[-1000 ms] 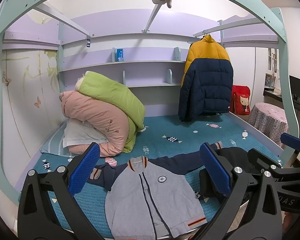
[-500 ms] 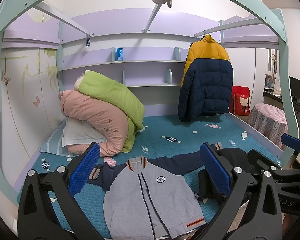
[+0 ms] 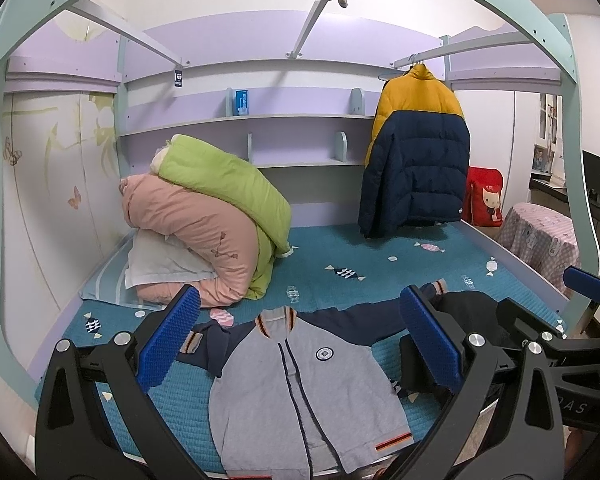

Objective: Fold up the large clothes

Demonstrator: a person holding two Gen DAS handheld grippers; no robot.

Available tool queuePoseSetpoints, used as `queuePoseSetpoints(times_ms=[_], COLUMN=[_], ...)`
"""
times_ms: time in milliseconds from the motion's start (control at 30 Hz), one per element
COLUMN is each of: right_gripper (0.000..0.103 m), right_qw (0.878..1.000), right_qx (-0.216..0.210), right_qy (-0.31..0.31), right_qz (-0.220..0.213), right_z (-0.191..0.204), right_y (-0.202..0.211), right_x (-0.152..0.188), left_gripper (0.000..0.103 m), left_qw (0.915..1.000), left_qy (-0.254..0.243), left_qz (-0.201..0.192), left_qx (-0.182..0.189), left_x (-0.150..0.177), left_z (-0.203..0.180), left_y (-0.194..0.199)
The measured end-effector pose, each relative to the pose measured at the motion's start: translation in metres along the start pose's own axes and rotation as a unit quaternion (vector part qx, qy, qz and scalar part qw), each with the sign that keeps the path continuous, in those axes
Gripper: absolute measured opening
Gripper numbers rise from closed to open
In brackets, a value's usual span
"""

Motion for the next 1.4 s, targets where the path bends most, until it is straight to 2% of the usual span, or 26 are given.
queuePoseSetpoints(times_ms=[1400], right_gripper=[0.096], right_qw=[1.0], right_qx=[-0.005], right_qy=[-0.002], right_qz=[0.02], right_z=[0.015], right_y=[-0.02], right_x=[0.006], left_gripper=[0.099], left_qw=[0.9998], left_qy=[-0.001], left_qz=[0.017], left_qx=[-0.005], left_x=[0.005], left_z=[0.003], left_y=[-0.01])
Point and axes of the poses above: each gripper's, at about its wrist camera, not at the fingertips, and y roughly against the way its jaws point, z to its left, x to its underside, the point moved 7 cm from there along -y, roughly the way its jaws point, and after that the axes turned 15 degrees about -x, right-handed, at the moved point
